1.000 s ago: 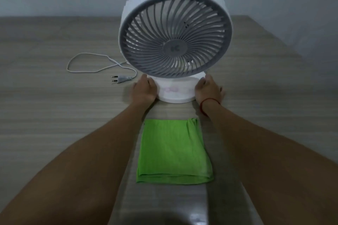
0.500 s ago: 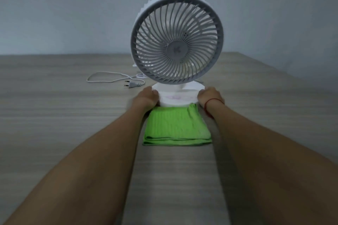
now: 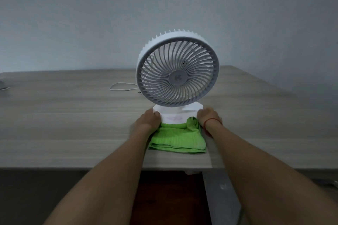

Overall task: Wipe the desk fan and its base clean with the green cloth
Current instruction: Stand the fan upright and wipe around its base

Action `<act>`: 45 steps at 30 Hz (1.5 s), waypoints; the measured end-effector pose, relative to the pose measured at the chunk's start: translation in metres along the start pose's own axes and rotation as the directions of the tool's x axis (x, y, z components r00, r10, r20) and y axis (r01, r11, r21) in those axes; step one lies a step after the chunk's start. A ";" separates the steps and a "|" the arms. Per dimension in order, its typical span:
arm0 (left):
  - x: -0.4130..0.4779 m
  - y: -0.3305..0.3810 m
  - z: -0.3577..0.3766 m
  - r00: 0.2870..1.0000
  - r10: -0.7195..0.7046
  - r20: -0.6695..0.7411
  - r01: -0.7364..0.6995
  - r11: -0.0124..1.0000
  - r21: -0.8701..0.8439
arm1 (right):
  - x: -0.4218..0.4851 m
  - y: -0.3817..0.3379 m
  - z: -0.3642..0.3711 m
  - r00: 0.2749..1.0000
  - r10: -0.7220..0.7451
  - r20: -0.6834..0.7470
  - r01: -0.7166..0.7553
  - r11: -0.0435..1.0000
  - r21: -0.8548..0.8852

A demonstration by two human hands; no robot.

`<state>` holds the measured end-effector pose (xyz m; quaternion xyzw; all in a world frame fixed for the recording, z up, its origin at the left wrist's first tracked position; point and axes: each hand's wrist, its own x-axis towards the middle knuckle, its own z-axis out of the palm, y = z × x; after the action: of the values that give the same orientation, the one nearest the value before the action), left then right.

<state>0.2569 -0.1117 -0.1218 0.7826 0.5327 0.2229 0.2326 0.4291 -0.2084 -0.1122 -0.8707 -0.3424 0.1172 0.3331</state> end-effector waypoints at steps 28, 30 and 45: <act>-0.131 0.009 -0.026 0.999 0.031 -0.034 -0.046 0.757 -0.652 | -0.138 0.017 -0.008 0.950 -0.296 -0.099 0.312 0.918 0.245; -0.127 0.014 -0.023 1.000 0.013 -0.015 -0.020 0.692 -0.722 | -0.134 0.015 -0.009 0.932 -0.313 -0.184 0.357 0.885 0.300; -0.085 -0.001 -0.011 0.904 0.034 -0.427 -0.195 0.920 -0.340 | -0.067 0.026 -0.034 0.967 -0.111 -0.229 0.138 0.985 0.106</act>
<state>0.2210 -0.1900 -0.1223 0.6891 0.4694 0.4942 0.2461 0.4076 -0.2846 -0.1051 -0.8332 -0.3493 0.0183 0.4283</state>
